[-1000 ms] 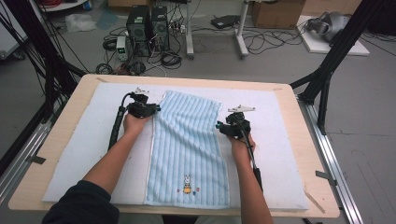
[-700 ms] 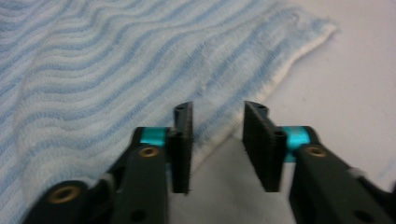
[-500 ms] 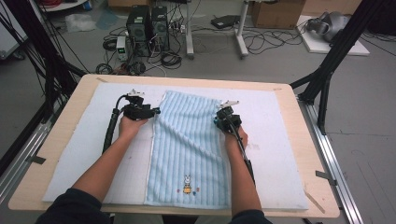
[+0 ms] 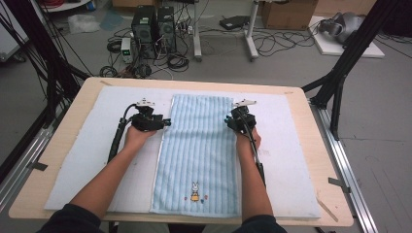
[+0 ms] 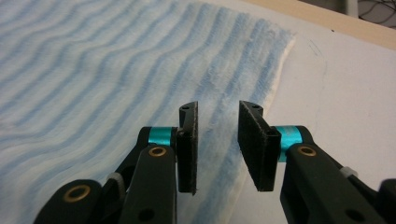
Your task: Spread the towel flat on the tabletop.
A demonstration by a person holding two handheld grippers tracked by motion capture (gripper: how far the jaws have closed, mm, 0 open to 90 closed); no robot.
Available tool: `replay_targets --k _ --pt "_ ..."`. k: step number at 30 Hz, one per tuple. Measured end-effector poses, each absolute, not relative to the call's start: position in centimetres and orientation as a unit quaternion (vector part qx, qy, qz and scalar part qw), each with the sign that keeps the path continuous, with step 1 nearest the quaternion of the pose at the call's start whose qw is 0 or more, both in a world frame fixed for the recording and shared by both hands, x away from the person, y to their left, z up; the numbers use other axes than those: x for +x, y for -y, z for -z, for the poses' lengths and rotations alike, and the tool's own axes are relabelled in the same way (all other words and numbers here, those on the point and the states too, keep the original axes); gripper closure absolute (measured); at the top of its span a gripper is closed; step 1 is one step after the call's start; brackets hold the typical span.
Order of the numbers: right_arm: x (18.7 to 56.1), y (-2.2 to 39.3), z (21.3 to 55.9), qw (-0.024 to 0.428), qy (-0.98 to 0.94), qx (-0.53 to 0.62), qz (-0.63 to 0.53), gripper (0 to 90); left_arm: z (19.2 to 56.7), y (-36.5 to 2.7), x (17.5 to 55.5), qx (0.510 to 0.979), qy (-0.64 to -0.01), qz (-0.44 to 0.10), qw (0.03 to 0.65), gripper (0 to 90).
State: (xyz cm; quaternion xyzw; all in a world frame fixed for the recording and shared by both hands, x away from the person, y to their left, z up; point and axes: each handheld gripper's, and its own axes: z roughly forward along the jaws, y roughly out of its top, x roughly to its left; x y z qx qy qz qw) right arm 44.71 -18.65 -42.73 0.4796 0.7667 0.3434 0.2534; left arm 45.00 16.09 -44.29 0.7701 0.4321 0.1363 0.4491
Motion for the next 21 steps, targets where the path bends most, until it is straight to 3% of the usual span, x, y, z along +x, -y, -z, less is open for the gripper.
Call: replay_targets --k 6,7,9,11,21 --pt "42.7 19.4 42.2 0.241 -0.775 0.461 -0.359 63.0 45.0 -14.2 44.7 0.8 -0.399 -0.142 0.426 59.1" --pt "42.4 19.6 42.2 0.238 -0.776 0.46 -0.359 62.8 45.0 -13.8 44.5 0.803 -0.394 -0.158 0.418 62.2" --pt "41.9 20.1 42.1 0.234 -0.778 0.459 -0.36 62.8 45.0 -13.5 44.5 0.808 -0.384 -0.17 0.413 80.1" --pt "41.7 20.6 42.1 0.23 -0.775 0.462 -0.365 62.7 45.0 -13.5 44.6 0.807 -0.386 -0.176 0.411 86.3" --pt "41.2 19.5 44.3 0.189 -0.788 0.466 -0.356 59.3 45.0 -14.5 45.7 0.778 -0.429 -0.179 0.422 87.3"
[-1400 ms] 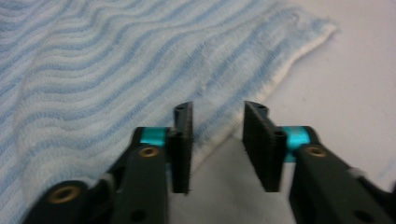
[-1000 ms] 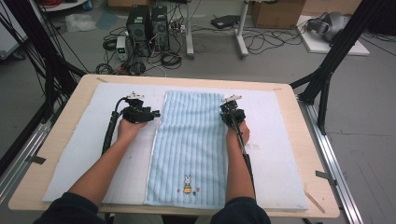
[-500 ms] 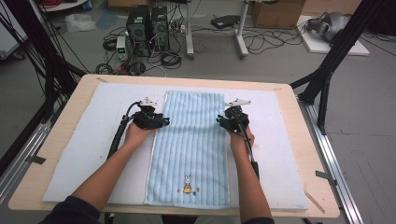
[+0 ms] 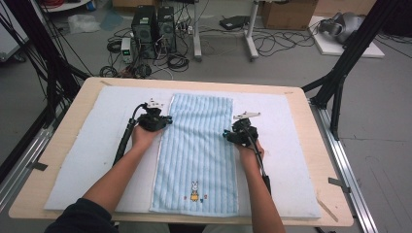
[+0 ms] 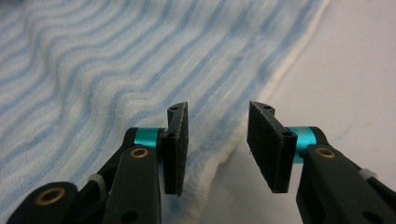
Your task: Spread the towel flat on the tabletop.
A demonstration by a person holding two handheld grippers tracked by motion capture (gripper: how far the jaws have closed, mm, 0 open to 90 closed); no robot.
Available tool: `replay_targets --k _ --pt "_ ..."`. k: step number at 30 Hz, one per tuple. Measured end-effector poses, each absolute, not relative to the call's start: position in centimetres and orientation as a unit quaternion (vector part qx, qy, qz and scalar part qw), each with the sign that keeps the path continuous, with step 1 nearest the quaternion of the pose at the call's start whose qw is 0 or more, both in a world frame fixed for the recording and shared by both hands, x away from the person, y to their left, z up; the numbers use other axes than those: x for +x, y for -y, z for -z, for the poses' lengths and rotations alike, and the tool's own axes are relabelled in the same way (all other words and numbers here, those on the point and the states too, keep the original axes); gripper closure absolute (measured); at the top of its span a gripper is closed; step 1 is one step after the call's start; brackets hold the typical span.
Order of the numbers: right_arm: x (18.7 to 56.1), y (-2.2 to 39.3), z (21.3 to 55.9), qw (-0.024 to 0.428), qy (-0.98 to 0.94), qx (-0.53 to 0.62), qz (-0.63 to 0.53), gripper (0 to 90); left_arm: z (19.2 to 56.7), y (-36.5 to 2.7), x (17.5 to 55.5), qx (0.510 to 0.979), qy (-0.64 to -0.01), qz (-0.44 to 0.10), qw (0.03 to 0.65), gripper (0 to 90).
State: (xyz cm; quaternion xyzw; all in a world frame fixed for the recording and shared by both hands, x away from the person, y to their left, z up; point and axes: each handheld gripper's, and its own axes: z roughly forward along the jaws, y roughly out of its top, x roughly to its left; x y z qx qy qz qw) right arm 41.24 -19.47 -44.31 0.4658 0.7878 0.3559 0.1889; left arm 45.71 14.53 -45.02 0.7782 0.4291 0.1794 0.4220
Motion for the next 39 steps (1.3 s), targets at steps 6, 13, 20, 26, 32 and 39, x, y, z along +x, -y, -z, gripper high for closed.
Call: replay_targets --k 6,13,20,26,32,39 --pt "42.2 18.7 44.6 0.217 -0.789 0.463 -0.341 86.4 45.0 -14.7 45.9 0.774 -0.431 -0.184 0.426 87.3" --pt "43.3 18.6 44.7 0.24 -0.771 0.48 -0.343 81.1 44.9 -15.1 46.2 0.748 -0.459 -0.199 0.437 70.6" --pt "42.5 19.7 44.1 0.224 -0.755 0.497 -0.364 41.2 44.8 -16.8 45.2 0.735 -0.466 -0.175 0.459 44.2" --pt "40.6 20.6 43.5 0.209 -0.761 0.487 -0.375 26.5 44.5 -17.7 42.8 0.73 -0.45 -0.167 0.487 39.5" --pt "38.0 21.2 42.7 0.199 -0.769 0.468 -0.388 38.2 44.0 -18.2 40.0 0.747 -0.425 -0.156 0.487 43.1" --pt "34.4 21.2 43.0 0.177 -0.788 0.44 -0.393 56.0 43.9 -18.4 36.3 0.76 -0.396 -0.141 0.495 54.5"
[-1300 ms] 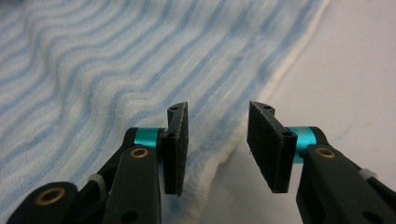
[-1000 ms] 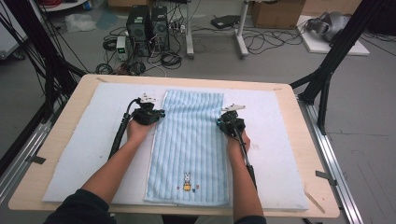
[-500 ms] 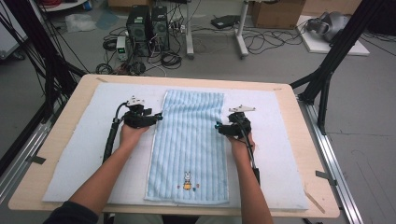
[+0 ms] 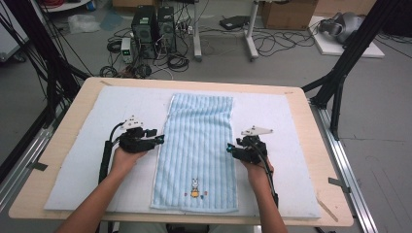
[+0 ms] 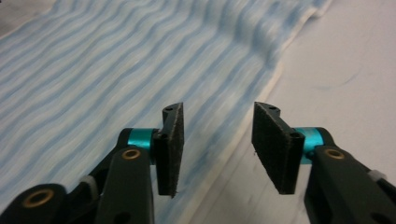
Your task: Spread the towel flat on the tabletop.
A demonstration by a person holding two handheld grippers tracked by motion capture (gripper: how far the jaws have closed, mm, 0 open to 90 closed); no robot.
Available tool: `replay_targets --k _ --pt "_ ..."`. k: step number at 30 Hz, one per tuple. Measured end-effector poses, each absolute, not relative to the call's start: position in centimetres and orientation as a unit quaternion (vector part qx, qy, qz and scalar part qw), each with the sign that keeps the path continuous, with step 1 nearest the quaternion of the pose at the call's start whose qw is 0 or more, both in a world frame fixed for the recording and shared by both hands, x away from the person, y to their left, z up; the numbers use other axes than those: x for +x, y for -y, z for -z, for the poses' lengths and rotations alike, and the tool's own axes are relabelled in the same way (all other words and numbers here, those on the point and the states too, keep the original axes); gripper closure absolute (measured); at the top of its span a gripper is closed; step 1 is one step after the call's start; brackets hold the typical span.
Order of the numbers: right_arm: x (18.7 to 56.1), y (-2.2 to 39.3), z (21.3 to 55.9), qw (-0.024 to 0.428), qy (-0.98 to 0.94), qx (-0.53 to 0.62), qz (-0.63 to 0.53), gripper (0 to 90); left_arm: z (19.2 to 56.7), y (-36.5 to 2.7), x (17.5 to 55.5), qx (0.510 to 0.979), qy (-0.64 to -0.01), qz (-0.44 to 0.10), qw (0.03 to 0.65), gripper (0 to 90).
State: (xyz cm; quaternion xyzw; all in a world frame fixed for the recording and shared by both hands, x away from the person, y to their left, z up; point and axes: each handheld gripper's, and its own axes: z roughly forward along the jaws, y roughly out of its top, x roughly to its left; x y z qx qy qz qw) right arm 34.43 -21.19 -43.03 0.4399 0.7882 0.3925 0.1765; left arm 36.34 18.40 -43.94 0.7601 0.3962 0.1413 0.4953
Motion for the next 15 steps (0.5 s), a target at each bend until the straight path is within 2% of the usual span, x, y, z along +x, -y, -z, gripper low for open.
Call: replay_targets --k 2,7,15 --pt "33.4 21.1 43.4 0.172 -0.793 0.436 -0.39 56.6 44.2 -18.3 35.3 0.764 -0.395 -0.137 0.491 57.4" --pt "30.9 20.8 44.6 0.154 -0.8 0.426 -0.393 57.9 45.0 -18.0 32.7 0.774 -0.394 -0.122 0.481 57.4" --pt "27.9 20.4 44.9 0.162 -0.8 0.422 -0.395 55.3 45.1 -16.6 30.0 0.802 -0.37 -0.115 0.455 57.1"
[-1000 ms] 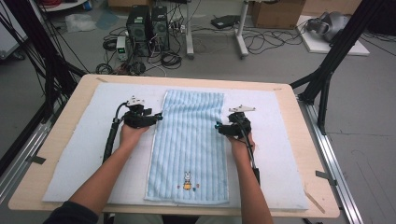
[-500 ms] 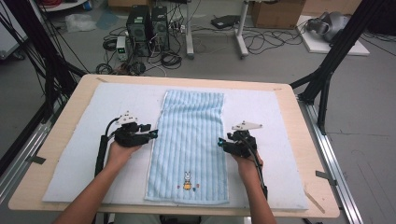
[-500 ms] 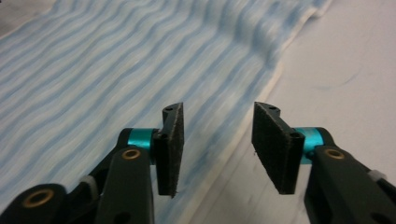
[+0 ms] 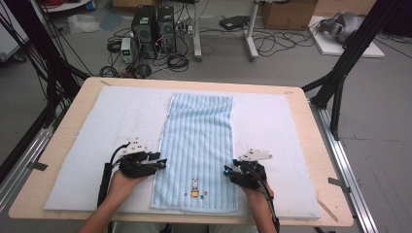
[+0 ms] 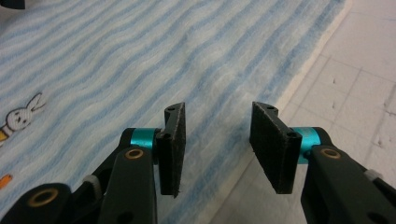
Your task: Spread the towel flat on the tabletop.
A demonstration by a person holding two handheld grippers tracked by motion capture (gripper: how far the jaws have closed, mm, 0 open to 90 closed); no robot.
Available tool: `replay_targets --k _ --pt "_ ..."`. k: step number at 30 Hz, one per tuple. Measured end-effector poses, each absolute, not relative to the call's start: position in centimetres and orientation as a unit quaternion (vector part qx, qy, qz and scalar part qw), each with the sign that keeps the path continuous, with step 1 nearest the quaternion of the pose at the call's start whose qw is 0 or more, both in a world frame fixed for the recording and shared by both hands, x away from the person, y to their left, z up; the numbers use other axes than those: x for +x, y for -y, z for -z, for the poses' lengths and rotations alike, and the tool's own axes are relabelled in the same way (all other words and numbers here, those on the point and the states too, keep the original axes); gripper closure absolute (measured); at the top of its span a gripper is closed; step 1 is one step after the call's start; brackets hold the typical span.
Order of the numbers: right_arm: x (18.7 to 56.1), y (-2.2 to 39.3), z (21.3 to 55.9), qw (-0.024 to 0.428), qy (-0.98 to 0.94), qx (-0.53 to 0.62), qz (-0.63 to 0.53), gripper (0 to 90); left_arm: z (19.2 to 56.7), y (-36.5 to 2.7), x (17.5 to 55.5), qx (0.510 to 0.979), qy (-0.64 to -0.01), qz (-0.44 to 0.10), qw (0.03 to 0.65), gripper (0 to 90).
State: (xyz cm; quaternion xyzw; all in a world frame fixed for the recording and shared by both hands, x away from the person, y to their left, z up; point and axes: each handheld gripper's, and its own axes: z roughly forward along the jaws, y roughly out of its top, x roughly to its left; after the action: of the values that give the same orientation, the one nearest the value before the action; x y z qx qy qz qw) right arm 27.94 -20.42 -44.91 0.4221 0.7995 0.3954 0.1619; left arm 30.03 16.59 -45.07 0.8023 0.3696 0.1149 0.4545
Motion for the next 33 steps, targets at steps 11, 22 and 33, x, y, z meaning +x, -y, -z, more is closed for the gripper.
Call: replay_targets --k 11,22,33 --pt "27.3 20.7 44.8 0.162 -0.805 0.425 -0.38 85.3 45.0 -15.1 28.4 0.834 -0.326 -0.143 0.421 86.2" --pt "26.1 20.7 44.4 0.155 -0.821 0.407 -0.369 88.0 45.0 -15.9 26.7 0.834 -0.319 -0.123 0.432 86.3" --pt "23.3 21.2 44.1 0.145 -0.835 0.395 -0.355 89.4 45.1 -16.5 24.8 0.836 -0.307 -0.103 0.443 86.2"
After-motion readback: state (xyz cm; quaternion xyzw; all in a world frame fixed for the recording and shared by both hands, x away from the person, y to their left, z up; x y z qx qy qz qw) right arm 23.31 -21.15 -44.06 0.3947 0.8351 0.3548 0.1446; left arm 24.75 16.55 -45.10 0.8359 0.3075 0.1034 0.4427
